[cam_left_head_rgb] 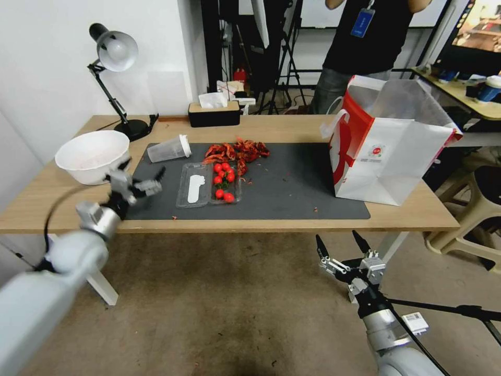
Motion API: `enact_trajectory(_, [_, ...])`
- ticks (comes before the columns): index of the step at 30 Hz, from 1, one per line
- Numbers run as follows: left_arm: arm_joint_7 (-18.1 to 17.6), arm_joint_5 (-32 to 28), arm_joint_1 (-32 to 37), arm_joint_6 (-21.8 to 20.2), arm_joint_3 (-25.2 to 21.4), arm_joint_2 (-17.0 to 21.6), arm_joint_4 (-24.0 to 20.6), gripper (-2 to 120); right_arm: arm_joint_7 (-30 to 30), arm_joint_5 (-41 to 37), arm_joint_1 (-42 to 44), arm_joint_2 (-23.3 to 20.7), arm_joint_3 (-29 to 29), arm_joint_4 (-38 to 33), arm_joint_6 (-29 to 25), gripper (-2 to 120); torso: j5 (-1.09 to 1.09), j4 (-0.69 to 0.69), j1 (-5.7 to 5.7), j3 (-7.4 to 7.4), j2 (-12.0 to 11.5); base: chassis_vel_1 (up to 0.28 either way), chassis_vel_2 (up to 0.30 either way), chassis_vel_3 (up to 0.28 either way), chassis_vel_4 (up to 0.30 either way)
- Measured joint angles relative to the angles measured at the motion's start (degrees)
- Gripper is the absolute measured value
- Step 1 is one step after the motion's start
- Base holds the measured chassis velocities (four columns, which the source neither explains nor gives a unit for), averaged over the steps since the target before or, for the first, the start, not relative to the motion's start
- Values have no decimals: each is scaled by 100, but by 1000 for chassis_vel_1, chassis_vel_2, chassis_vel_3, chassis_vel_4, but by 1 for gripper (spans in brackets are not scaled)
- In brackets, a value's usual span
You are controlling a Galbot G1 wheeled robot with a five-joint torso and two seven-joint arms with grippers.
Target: Pick up the trash from the table and place it into the takeout bag.
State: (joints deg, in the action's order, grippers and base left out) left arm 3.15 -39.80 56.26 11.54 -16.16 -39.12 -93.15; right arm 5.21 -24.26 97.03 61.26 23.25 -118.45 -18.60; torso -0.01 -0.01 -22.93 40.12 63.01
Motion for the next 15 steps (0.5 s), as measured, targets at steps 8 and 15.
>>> enact_trajectory(8, [881,-307,-716,-26,418,278,612,100,-4,-4,15,-2,25,21,-8,100,-1,4,0,0,0,0,0,0,0])
enact_trajectory(15, [1676,-496,-2028,-108,1606,324,1442,100,-6,13,-14,1,3,32,-4,100,1,-1,0,0,0,0,0,0,0])
